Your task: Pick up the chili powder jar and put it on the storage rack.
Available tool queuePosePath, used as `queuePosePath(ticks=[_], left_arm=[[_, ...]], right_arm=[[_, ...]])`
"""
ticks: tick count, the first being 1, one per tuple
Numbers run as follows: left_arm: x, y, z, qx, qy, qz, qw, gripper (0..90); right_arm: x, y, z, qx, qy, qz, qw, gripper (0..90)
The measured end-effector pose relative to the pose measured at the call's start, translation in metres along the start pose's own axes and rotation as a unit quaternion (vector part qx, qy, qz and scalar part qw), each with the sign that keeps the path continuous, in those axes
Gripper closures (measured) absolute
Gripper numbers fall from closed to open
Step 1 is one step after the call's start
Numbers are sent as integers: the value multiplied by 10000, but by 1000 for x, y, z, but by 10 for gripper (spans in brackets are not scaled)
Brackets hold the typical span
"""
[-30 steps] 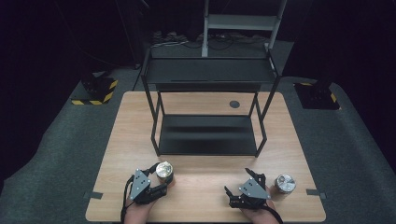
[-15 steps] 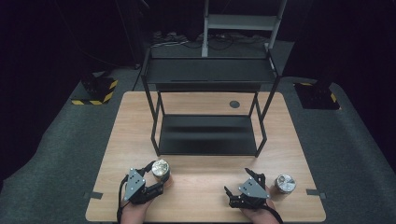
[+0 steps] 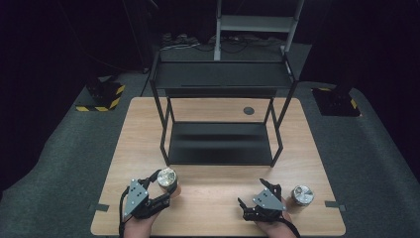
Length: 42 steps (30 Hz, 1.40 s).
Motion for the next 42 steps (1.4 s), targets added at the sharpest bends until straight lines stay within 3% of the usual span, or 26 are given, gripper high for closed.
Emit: queuePosePath(ticks=[14, 18, 42], left_arm=[[5, -8, -12, -44, 25, 154, 9999, 343], [7, -13, -19, 71, 39, 196, 9998, 343], [13, -43, -77, 478, -33, 260, 9985, 343]], right_arm=[[1, 0, 1, 17, -32, -6, 10000, 0], [1, 0, 1, 13, -36, -14, 10000, 0], [3, 1, 3, 66, -100, -45, 9999, 0]])
Point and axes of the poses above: each handheld gripper's, and its own axes: y roughly backward along the jaws, z roughly out of its underside, x roughly to its right, the point moved 3 cm from there along -y, roughly forward along the jaws, and after that the axes turned 12 degrees about y, right-handed, at the moved point
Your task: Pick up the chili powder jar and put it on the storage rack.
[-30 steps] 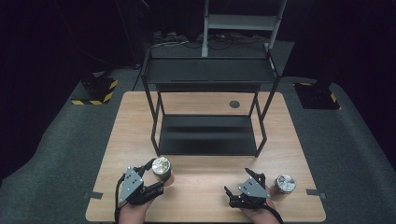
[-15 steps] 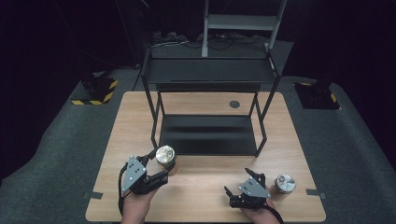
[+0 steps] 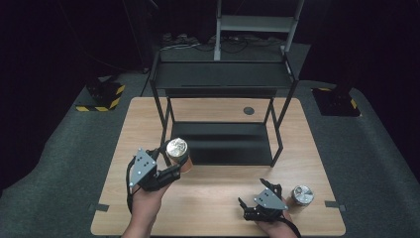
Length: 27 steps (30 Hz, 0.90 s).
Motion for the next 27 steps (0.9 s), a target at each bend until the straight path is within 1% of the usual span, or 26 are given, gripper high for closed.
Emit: queuePosePath(ticks=[9, 10, 20, 23, 27], left_arm=[[1, -8, -20, 117, -72, -25, 9999, 343], [1, -8, -20, 117, -72, -25, 9999, 343], [4, -16, -43, 233, -184, -25, 9996, 343], [5, -20, -50, 283, -189, -9, 9994, 344], [6, -22, -55, 326, -181, -1, 9993, 343]], right_arm=[[1, 0, 0, 2, -35, -7, 10000, 0], [1, 0, 0, 2, -35, -7, 10000, 0], [1, 0, 1, 19, -57, -6, 10000, 0], [1, 0, 1, 26, -67, -4, 10000, 0], [2, 1, 1, 29, -81, -1, 10000, 0]])
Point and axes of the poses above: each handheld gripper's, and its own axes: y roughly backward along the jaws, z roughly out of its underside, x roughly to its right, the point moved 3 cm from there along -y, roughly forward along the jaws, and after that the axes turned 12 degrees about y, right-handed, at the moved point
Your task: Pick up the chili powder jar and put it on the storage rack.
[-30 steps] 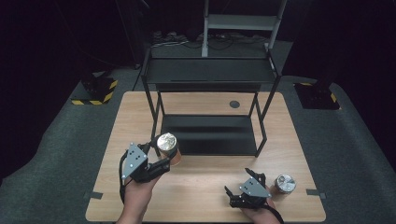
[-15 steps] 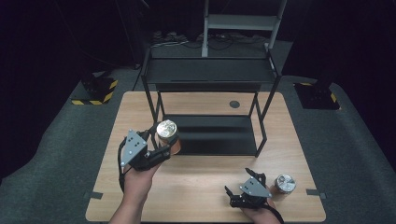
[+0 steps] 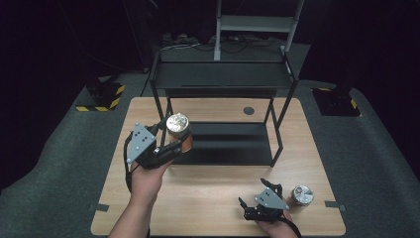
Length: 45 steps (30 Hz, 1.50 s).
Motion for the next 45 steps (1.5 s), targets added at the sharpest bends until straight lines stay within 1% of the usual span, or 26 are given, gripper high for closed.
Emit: queuePosePath(ticks=[7, 9, 13, 16, 23, 27, 29, 30, 31, 35, 37, 41, 45], left_arm=[[2, -10, -13, 126, -11, 13, 9999, 343], [2, -11, -15, 136, -13, 12, 9999, 344], [4, -17, -24, 193, -73, 9, 9998, 343], [4, -20, -28, 217, -79, 1, 9997, 343], [2, -29, -42, 347, -4, -13, 9994, 343], [2, -33, -48, 388, -32, -39, 9992, 343], [4, -38, -54, 413, -54, -62, 9991, 343], [4, -38, -54, 413, -54, -62, 9991, 344], [5, -42, -58, 411, -102, -78, 9991, 344], [7, -48, -63, 433, -137, -90, 9989, 343], [8, -53, -65, 451, -76, -78, 9989, 343], [10, -58, -68, 460, -76, -98, 9989, 343], [13, -67, -73, 473, -93, -138, 9987, 344]], right_arm=[[1, 0, 0, -1, -52, -16, 10000, 0], [1, 0, 0, 1, -56, -14, 10000, 0], [1, 0, 1, 4, -59, -18, 10000, 0], [1, 0, 1, 10, -63, -20, 10000, 0], [1, 0, 1, 9, -51, -15, 10000, 0], [1, 0, 1, 11, -59, -20, 10000, 0], [1, 0, 1, 11, -61, -22, 10000, 0], [1, 0, 1, 11, -60, -21, 10000, 0], [1, 0, 1, 12, -58, -19, 10000, 0], [1, 1, 1, 20, -63, -18, 10000, 0], [1, 1, 1, 21, -62, -17, 10000, 0], [1, 0, 1, 16, -24, -14, 10000, 0], [1, 0, 1, 28, -48, -15, 10000, 0]])
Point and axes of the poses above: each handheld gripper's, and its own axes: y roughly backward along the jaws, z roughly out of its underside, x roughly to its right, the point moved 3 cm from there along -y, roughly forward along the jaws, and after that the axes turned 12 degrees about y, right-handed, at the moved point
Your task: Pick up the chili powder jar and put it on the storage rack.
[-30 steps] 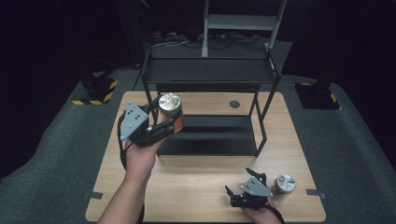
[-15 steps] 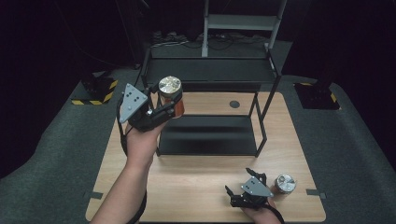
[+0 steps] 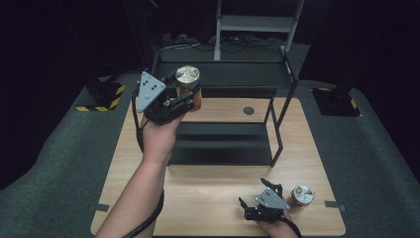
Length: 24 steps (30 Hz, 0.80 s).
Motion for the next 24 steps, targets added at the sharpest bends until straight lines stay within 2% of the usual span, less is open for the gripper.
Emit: queuePosePath(ticks=[17, 24], left_arm=[[3, -30, -15, 18, -138, -165, 9998, 343], [2, -41, -20, 48, -109, -229, 9997, 343]], right_arm=[[1, 0, 1, 27, -29, -6, 10000, 0], [1, 0, 1, 25, -28, -10, 10000, 0]])
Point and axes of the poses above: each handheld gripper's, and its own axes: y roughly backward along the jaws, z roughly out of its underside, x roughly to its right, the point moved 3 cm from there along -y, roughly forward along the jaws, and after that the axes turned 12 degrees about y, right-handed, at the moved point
